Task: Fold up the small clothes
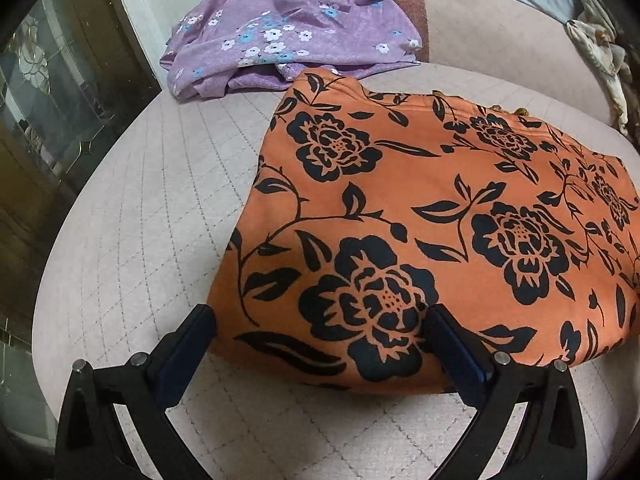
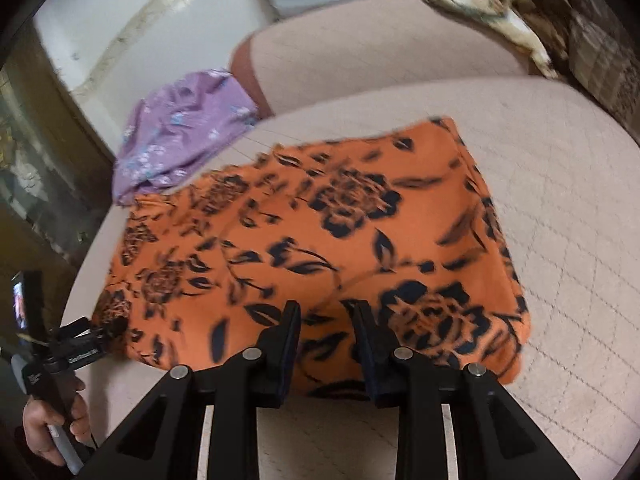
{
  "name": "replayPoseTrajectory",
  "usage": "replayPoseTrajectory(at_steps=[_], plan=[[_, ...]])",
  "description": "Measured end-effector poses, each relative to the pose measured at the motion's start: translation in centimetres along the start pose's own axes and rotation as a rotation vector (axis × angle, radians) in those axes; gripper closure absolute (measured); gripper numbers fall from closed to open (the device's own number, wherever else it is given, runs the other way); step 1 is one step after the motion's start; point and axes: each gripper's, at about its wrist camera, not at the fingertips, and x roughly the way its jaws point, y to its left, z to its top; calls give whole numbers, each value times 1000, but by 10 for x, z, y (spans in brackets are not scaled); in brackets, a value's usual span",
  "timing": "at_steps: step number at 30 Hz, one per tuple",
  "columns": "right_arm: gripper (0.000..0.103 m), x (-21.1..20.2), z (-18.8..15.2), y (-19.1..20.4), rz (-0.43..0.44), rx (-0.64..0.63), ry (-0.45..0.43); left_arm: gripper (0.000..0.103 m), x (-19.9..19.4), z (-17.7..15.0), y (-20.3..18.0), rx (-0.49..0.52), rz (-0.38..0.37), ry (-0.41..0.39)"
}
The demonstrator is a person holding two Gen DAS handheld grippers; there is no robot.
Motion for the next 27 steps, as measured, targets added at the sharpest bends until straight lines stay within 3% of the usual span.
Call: replayPoseTrajectory(at_steps=[3,6,18,23,27], plan=[[72,5,-3,16,28,-51,18,0,2,0,-4,6,4,-2],[72,33,-10,23,-20,-77,117,0,5,1,-4,16,7,-6],[72,34,-4,23,-6,-63,92,0,8,5,-3,8,8,-12],[70,12,-5,34,84,-71,15,0,6,1,-4,7,16,-17],[70,24,-13,43,73,-84,79,0,6,0,-5,8,20,-22]])
